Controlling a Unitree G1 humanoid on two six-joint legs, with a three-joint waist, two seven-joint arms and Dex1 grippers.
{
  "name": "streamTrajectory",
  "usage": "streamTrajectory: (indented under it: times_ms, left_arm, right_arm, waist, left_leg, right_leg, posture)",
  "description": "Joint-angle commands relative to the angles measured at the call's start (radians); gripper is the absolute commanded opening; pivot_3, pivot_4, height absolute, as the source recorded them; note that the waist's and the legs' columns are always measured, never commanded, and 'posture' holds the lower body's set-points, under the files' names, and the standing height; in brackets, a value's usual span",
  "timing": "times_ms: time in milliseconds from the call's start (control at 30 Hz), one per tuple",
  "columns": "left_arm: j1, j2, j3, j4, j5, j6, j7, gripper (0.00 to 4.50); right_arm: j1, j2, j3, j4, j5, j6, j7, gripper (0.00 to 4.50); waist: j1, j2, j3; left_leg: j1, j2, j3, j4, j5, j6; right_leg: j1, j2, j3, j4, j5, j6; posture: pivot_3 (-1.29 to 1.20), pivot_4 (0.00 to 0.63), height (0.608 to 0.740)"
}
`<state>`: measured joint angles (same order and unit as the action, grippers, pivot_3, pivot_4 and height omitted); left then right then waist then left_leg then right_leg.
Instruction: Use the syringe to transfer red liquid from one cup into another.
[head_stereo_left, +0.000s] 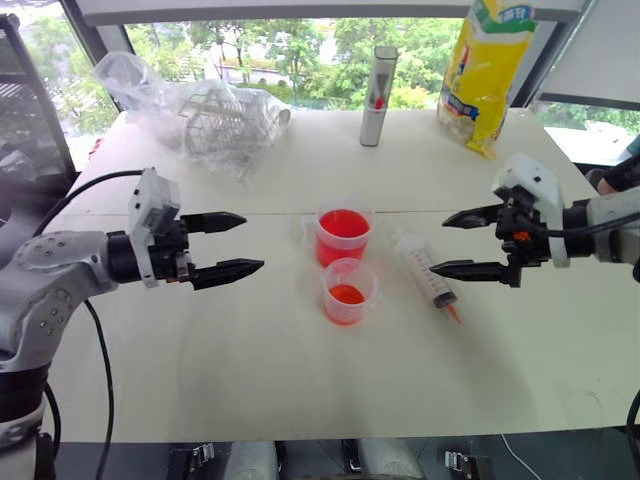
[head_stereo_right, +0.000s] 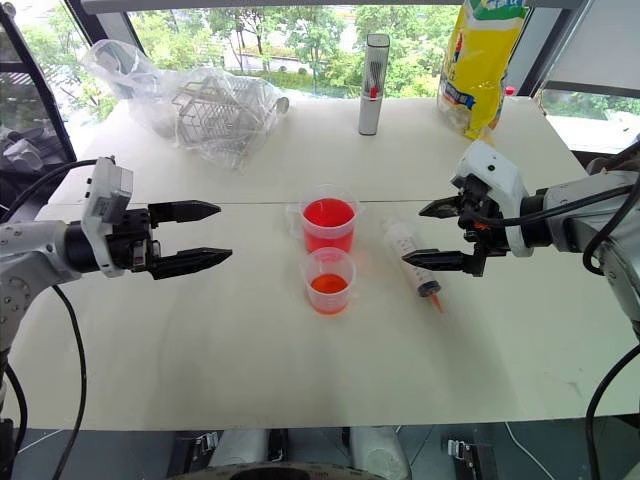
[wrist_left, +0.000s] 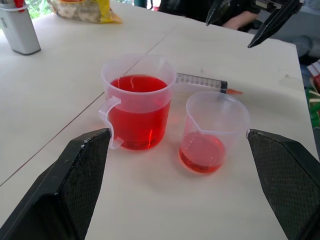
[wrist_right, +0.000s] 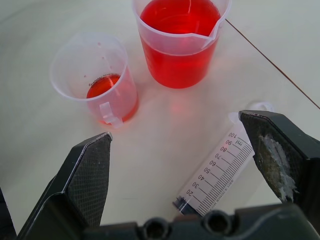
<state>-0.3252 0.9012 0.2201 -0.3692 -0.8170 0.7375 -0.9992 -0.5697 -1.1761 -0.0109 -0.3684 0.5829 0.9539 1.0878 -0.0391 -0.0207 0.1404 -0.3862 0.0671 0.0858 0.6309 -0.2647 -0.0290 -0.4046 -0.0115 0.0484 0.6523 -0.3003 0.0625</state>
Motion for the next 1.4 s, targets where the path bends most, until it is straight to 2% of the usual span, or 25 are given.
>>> streamTrajectory:
  times_ms: [33, 600, 967, 1133, 1267, 1400]
  left_arm:
    - [-0.004, 0.009, 0.028, -0.032, -0.01, -0.006, 0.005, 4.5]
    - [-0.013, -0.001, 0.022, -0.031, -0.021, -0.003, 0.008, 4.5]
    - [-0.015, -0.005, 0.024, -0.031, -0.035, 0.01, 0.02, 4.5]
    - [-0.025, -0.014, 0.009, -0.03, -0.03, 0.008, 0.025, 4.5]
    - [-0.015, -0.024, -0.001, -0.035, -0.004, -0.016, 0.027, 4.5]
    - [-0.003, -0.032, 0.003, -0.049, -0.004, -0.014, 0.036, 4.5]
  right_arm:
    - [-0.012, -0.01, -0.016, -0.002, -0.009, -0.013, 0.0, 4.47]
    - [0.008, -0.022, -0.007, -0.002, -0.03, 0.003, -0.007, 4.47]
    - [-0.014, -0.009, 0.05, 0.038, -0.118, -0.067, -0.006, 4.47]
    - [-0.158, 0.04, 0.193, 0.154, -0.205, 0.029, -0.036, 4.47]
    - [-0.441, 0.218, 0.352, 0.432, -0.239, 0.399, -0.111, 4.47]
    - [-0.557, 0.294, 0.472, 0.615, -0.271, 0.517, -0.135, 4.47]
  waist:
    - [0.0, 0.0, 0.0]
    - [0.0, 0.0, 0.0]
    - [-0.001, 0.0, 0.0]
    - [-0.005, 0.0, 0.0]
    - [-0.011, 0.0, 0.0]
    - [0.003, 0.0, 0.0]
  left_leg:
    - [0.0, 0.0, 0.0, 0.0, 0.0, 0.0]
    - [0.0, 0.0, 0.0, 0.0, 0.0, 0.0]
    - [0.0, 0.0, 0.0, 0.0, 0.0, 0.0]
    - [0.001, 0.0, 0.001, 0.001, 0.0, 0.0]
    - [0.002, -0.001, 0.003, 0.001, 0.0, 0.0]
    - [0.001, -0.001, 0.0, 0.0, 0.0, 0.0]
  right_leg:
    - [0.0, 0.0, 0.0, 0.0, 0.0, 0.0]
    - [0.0, 0.0, 0.0, 0.0, 0.0, 0.0]
    - [0.0, 0.0, 0.0, 0.0, 0.0, 0.0]
    - [0.0, 0.0, 0.0, 0.001, 0.0, 0.0]
    - [-0.001, 0.001, 0.003, 0.002, 0.001, -0.001]
    - [-0.002, 0.002, 0.002, 0.003, 0.001, -0.002]
  posture:
    - [0.0, 0.15, 0.74]
    - [0.0, 0.15, 0.74]
    - [0.0, 0.15, 0.74]
    - [0.0, 0.15, 0.74]
    - [0.0, 0.15, 0.74]
    - [0.0, 0.15, 0.74]
